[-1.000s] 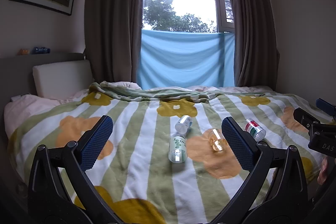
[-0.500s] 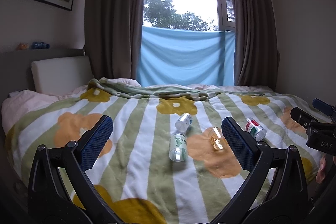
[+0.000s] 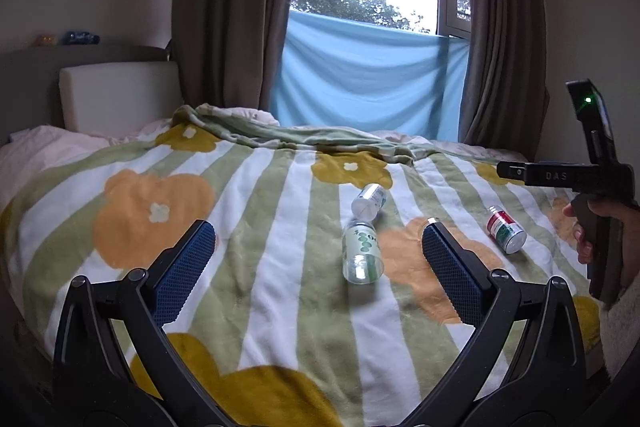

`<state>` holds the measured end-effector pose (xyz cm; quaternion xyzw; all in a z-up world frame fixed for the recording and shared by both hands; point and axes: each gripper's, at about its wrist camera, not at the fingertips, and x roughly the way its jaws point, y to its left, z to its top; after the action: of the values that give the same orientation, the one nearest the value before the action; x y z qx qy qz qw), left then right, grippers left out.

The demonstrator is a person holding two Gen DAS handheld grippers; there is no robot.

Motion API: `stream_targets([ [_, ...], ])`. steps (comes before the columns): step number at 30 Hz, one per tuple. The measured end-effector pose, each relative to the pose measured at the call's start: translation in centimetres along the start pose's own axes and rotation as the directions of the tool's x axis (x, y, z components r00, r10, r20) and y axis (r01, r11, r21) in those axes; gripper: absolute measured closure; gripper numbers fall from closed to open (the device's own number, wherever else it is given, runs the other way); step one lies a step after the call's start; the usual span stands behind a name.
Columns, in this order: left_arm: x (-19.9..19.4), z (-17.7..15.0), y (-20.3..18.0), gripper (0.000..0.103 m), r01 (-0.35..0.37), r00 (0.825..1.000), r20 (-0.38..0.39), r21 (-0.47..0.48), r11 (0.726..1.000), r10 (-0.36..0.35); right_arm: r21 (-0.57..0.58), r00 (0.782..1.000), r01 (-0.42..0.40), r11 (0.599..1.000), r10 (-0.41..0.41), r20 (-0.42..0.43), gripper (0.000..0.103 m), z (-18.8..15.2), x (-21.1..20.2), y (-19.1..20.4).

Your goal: Flip cup upside down

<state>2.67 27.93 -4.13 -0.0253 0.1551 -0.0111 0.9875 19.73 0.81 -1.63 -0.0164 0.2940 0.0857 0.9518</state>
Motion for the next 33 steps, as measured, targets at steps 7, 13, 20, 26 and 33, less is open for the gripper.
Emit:
stream_targets([
  [7,2.1,-0.1,3.1,0.000,-0.030,0.999,-0.028,-0.032,0.999,0.029,0.132,0.938,-0.040,0.990,0.083,-0.337,0.000,1.1,13.3,-2.9],
  [13,4.2,-0.9,4.2,0.000,-0.041,0.996,-0.081,-0.038,0.998,0.038,0.095,0.847,0.034,0.995,0.022,-0.531,0.005,-0.3,21.2,-3.9],
  [20,6.5,-2.1,4.7,0.000,-0.026,0.989,-0.149,-0.040,0.999,0.020,0.070,0.785,0.030,0.997,0.020,-0.620,0.023,-1.7,25.2,-3.3],
  [26,7.2,-2.6,4.4,0.000,-0.007,0.985,-0.173,-0.041,0.999,-0.001,0.067,0.771,0.031,0.997,0.019,-0.637,0.041,-2.3,26.0,-2.8],
  [33,6.8,-2.4,4.1,0.000,0.004,0.984,-0.180,-0.032,0.999,-0.009,0.055,0.782,0.038,0.998,0.005,-0.624,0.045,-2.2,24.9,-2.7],
])
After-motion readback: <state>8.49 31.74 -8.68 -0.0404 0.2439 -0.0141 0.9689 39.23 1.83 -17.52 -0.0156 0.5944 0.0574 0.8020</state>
